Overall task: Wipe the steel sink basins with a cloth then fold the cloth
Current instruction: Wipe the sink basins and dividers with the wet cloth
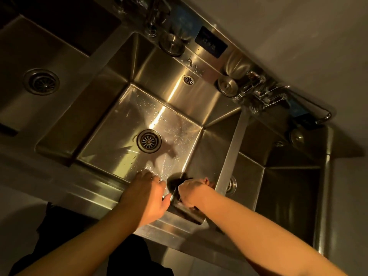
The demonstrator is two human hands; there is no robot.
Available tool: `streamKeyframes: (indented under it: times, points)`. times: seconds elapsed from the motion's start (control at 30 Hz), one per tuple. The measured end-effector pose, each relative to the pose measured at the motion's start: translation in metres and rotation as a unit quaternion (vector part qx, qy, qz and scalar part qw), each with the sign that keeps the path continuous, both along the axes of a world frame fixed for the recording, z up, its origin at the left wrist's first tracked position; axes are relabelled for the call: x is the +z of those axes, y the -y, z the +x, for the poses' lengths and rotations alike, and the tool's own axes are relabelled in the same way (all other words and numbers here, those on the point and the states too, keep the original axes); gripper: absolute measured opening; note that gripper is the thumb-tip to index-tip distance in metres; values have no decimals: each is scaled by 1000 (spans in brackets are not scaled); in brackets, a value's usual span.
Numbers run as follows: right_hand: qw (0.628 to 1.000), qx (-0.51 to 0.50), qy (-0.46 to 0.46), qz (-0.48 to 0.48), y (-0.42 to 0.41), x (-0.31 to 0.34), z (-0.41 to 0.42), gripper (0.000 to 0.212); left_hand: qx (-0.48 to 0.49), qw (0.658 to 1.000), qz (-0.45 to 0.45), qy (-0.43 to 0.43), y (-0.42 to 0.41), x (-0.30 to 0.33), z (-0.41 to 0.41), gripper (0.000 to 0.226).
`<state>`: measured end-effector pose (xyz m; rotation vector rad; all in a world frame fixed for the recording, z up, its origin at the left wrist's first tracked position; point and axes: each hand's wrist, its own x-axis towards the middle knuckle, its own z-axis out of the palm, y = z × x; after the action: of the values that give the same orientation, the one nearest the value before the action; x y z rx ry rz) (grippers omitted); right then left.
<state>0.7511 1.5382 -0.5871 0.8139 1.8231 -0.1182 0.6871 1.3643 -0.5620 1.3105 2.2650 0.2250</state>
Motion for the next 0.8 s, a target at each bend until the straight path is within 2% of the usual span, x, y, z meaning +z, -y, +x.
streamKeyframes:
  times: [0.07, 0.17, 0.23, 0.4, 0.53, 0.7, 0.77, 0.8]
  points:
    - [995, 98, -28, 17, -26, 5, -9, 35, 5, 1000, 6, -2, 0, 0, 0, 53]
    - [977, 196, -36, 80, -75, 2, -36, 54, 11, 1000, 9, 1, 1, 0, 0, 58]
    - [965, 241, -18, 107, -103, -4, -55, 60, 15, 1000, 12, 2, 0, 2, -1, 60]
    - [963, 217, 3, 157, -139, -22, -87, 67, -10, 1000, -27, -13, -2, 8, -2, 64]
    - [972, 199, 3, 124, -127, -45, -88, 71, -33, 998, -41, -25, -2, 2, -3, 66]
    - [982, 174, -30, 68, -98, -81, -69, 61, -20, 999, -33, -17, -1, -3, -3, 64]
    - [986, 122, -111, 31, -83, -86, -64, 61, -20, 999, -26, -19, -2, -3, -2, 58]
    - [983, 143, -113, 29, -79, -86, -62, 53, -21, 999, -23, -16, -1, -2, -1, 57]
